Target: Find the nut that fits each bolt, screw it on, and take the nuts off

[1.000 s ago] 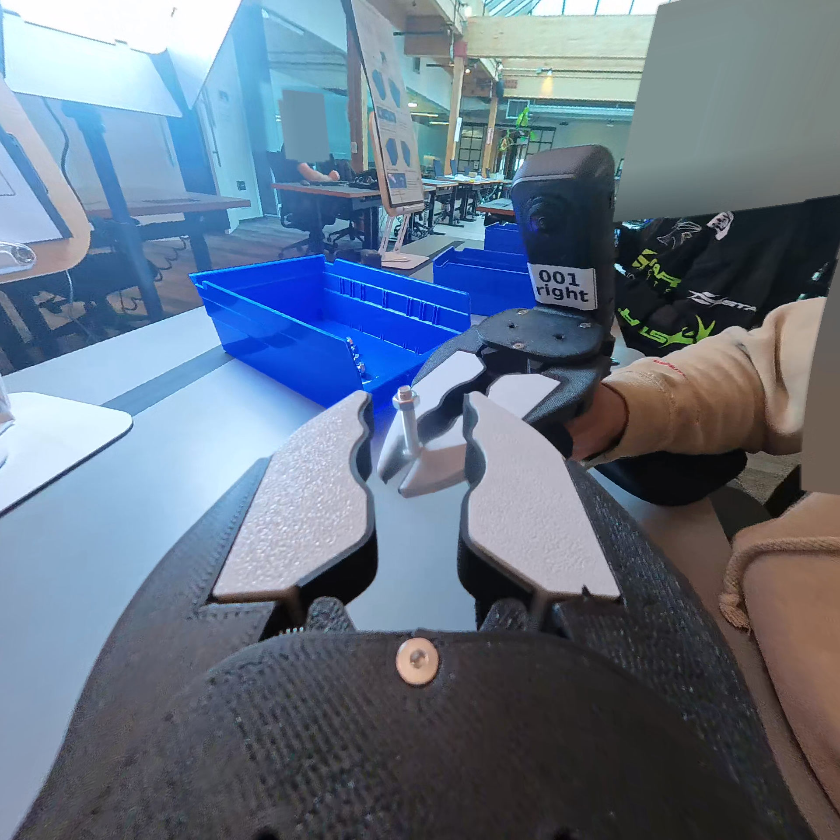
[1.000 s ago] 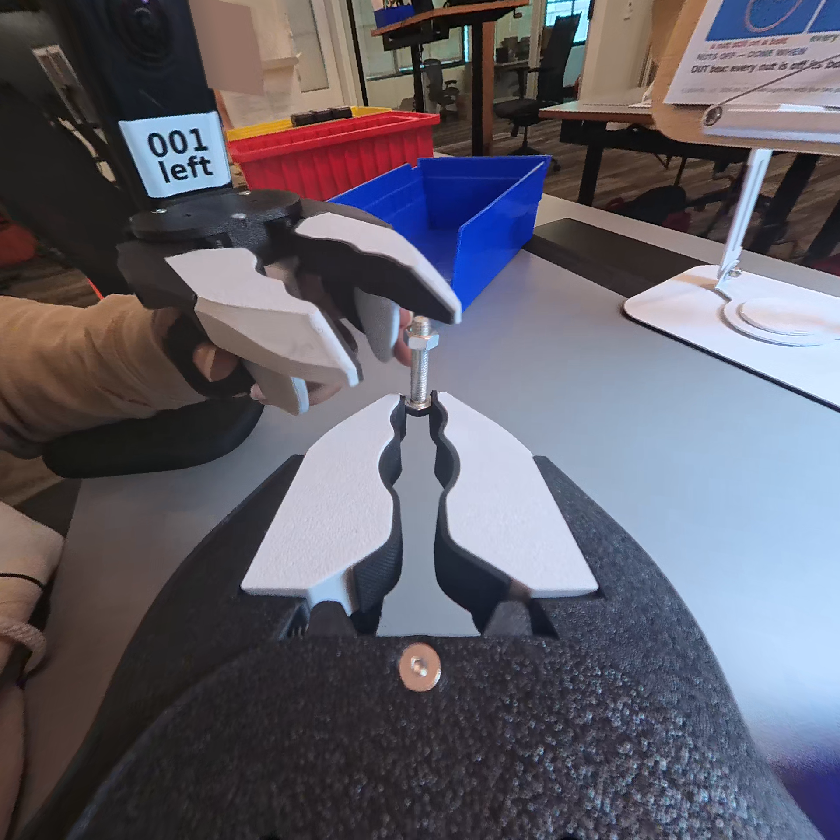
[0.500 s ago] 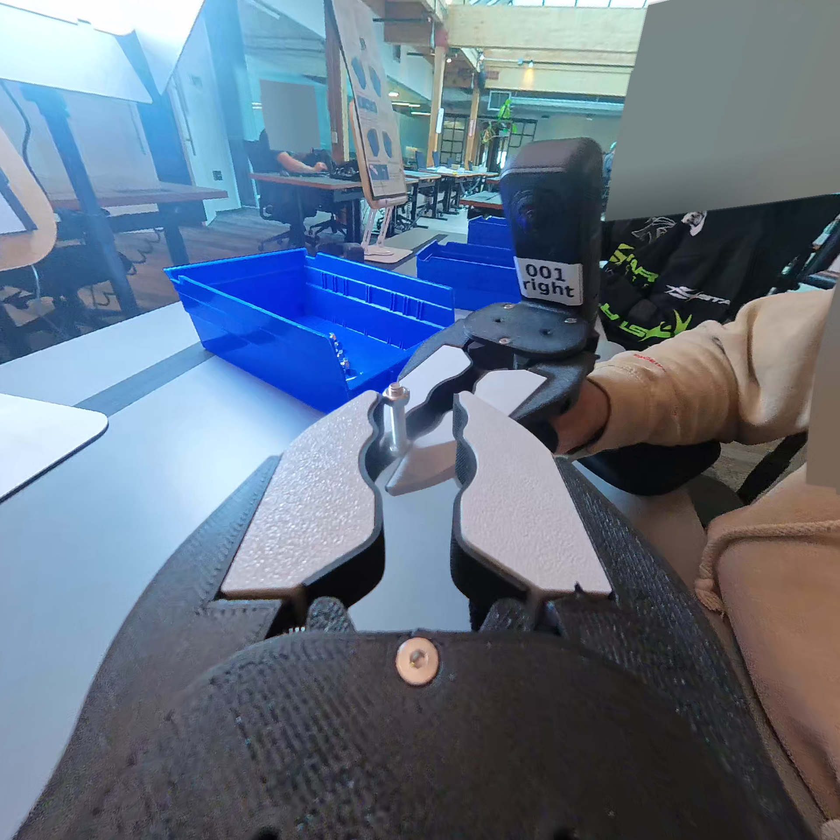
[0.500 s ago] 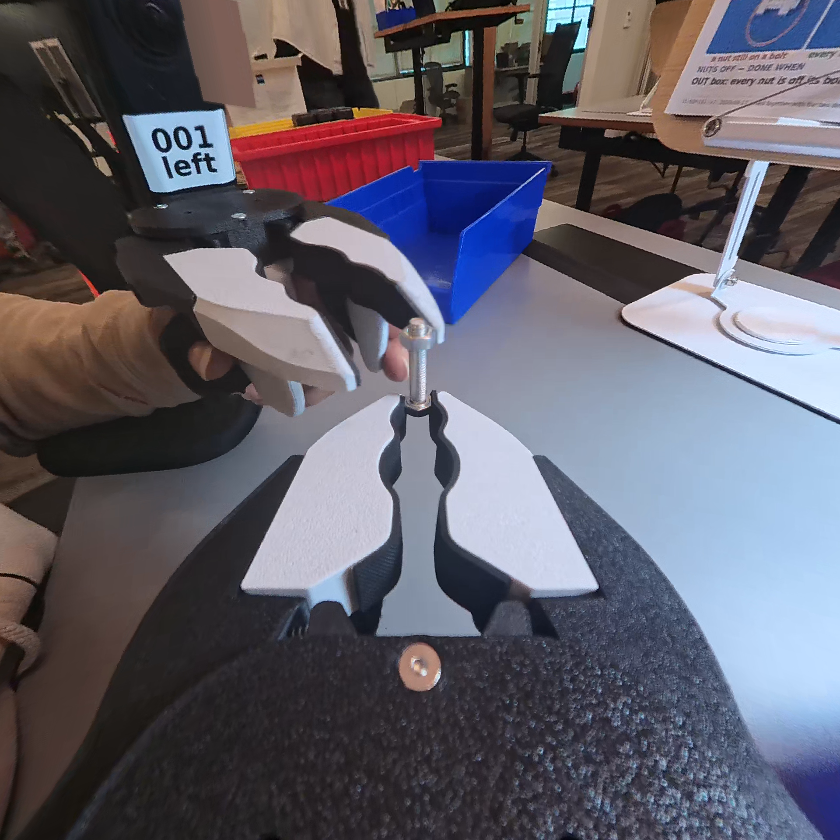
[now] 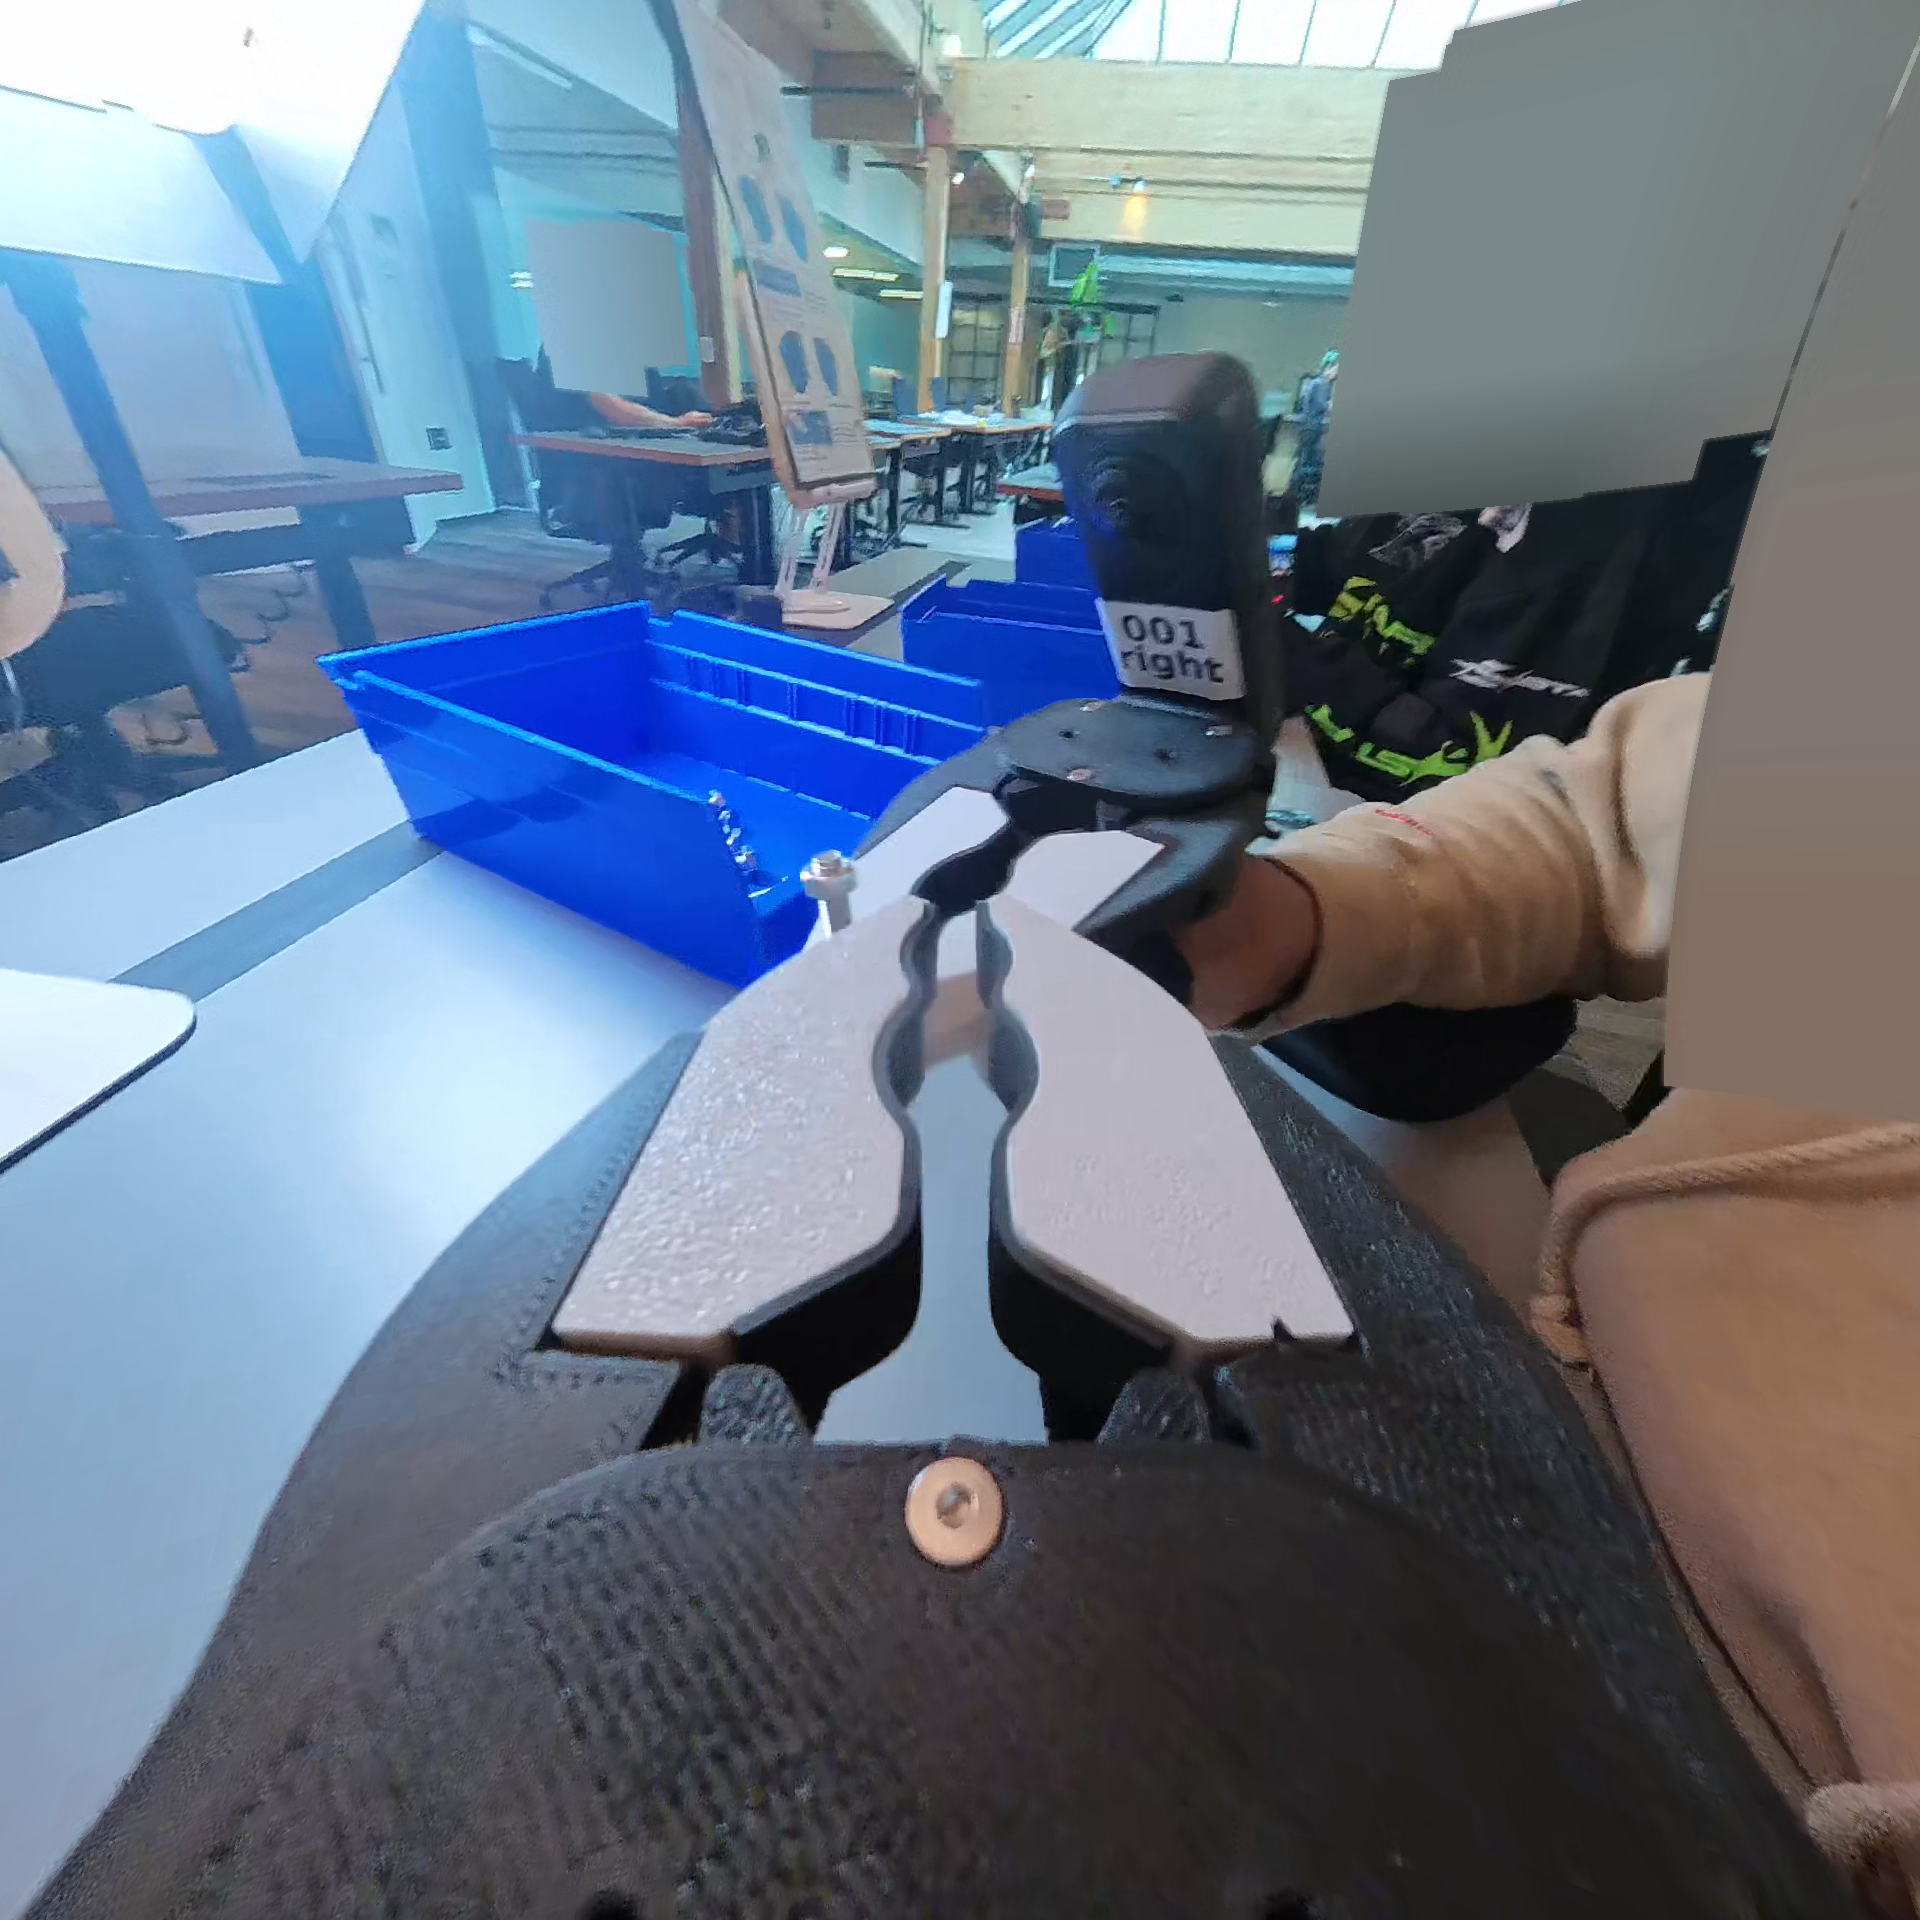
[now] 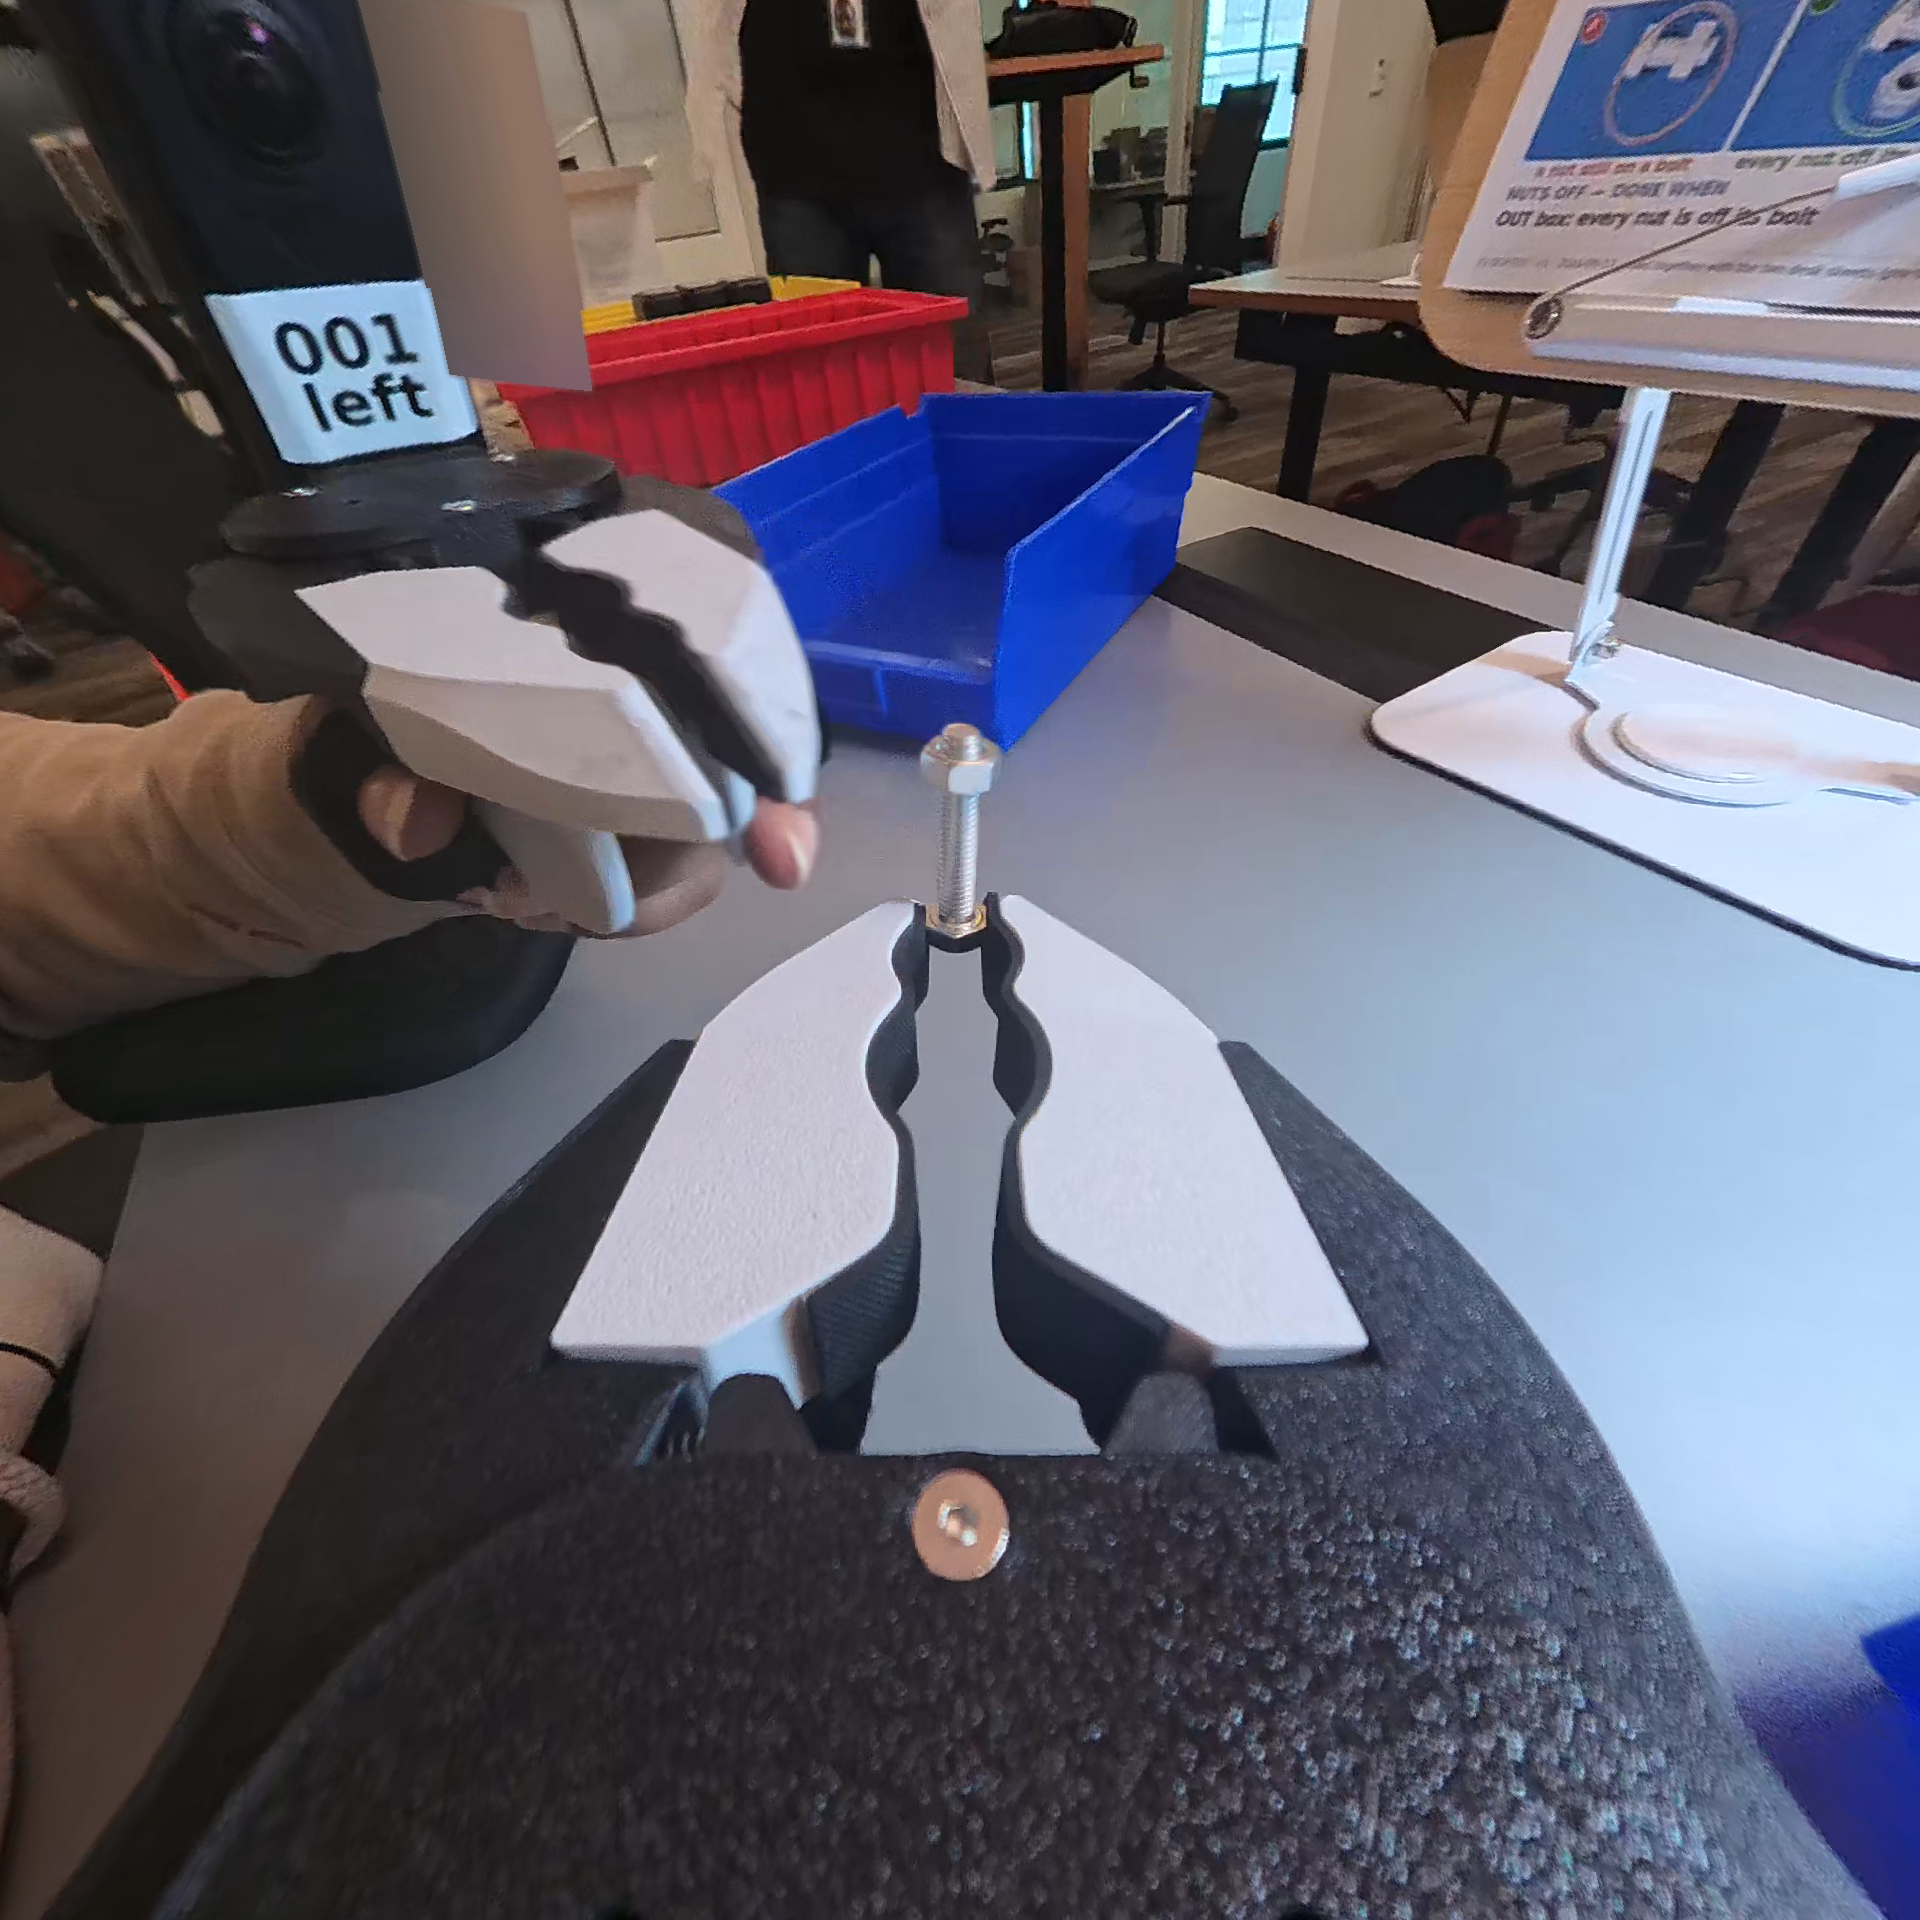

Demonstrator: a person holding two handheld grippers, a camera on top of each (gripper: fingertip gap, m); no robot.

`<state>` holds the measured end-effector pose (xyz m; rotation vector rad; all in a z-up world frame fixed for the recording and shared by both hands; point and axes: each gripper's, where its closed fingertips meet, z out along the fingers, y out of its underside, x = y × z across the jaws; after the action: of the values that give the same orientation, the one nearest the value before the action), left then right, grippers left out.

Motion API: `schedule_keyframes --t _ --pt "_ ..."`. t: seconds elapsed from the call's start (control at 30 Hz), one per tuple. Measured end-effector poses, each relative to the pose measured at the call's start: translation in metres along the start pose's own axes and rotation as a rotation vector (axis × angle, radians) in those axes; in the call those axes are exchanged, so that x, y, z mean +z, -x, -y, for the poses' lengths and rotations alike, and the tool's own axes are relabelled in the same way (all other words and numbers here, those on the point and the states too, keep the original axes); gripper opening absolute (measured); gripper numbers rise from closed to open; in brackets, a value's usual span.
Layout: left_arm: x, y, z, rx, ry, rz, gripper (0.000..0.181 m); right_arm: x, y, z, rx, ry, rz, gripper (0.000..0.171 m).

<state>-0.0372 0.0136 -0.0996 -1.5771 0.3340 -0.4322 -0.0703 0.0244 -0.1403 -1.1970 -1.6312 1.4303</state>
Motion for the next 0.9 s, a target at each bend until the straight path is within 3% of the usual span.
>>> schedule_keyframes --t 0.1,0.27,0.37,0.43,0.67,0.77,0.83,0.9 --pt "-0.001 0.003 0.002 0.014 -0.006 0.023 0.008 -0.002 -0.004 0.002 0.004 -0.005 -0.01 0.01" --pt "0.005 0.016 -0.005 -0.01 0.011 0.093 0.037 0.003 0.008 -0.002 -0.016 0.01 0.022 0.01" --pt "0.004 0.009 -0.004 -0.003 0.016 0.06 0.026 0.003 0.006 -0.002 -0.01 0.009 0.018 0.01" --pt "0.0 0.003 0.001 0.0 -0.008 0.016 0.007 0.001 0.001 0.0 0.001 0.0 0.002 0.01" --pt "0.004 0.017 -0.002 -0.002 0.005 0.109 0.036 0.002 0.006 -0.001 0.001 0.003 0.02 0.01" --pt "0.004 0.01 -0.003 0.007 0.012 0.068 0.027 0.003 0.007 -0.001 -0.001 0.005 0.02 0.01" --pt "0.0 0.002 0.001 0.017 -0.004 0.014 0.005 0.001 0.002 0.0 0.009 -0.002 0.005 0.01" --pt "-0.001 0.002 0.005 0.031 -0.028 0.024 0.005 -0.001 -0.002 0.002 0.016 -0.007 -0.005 0.01"
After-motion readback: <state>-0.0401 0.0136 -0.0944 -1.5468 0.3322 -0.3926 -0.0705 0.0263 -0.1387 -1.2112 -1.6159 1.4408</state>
